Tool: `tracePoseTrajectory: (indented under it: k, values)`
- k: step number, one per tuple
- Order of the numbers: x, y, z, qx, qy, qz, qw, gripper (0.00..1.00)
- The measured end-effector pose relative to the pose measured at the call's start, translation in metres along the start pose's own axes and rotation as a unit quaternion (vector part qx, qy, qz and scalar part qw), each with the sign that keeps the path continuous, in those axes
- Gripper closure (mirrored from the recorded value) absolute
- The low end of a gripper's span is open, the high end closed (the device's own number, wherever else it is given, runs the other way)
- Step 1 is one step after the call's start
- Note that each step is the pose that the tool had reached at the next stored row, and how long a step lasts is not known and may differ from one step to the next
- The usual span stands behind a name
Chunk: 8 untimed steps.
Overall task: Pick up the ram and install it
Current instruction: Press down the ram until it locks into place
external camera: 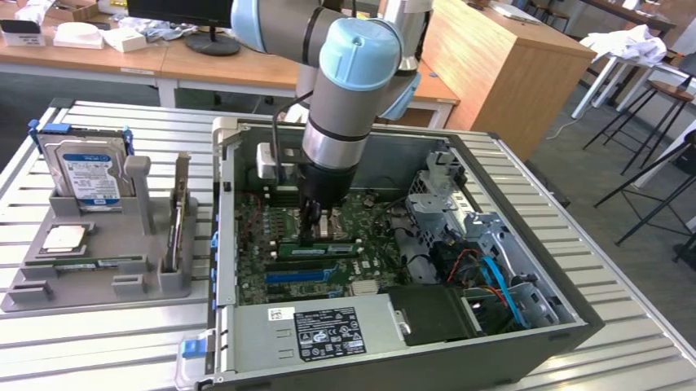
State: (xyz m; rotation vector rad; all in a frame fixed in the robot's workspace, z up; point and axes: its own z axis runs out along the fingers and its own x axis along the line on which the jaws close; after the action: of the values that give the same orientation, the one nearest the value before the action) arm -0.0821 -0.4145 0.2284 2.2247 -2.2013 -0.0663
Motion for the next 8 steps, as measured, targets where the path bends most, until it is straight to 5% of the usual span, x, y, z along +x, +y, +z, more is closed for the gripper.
tracePoseTrajectory:
  k: [8]
  values:
    - [0.0001, -0.0001, 0.0026, 0.0000, -0.0001, 0.000, 1.0000, 0.90]
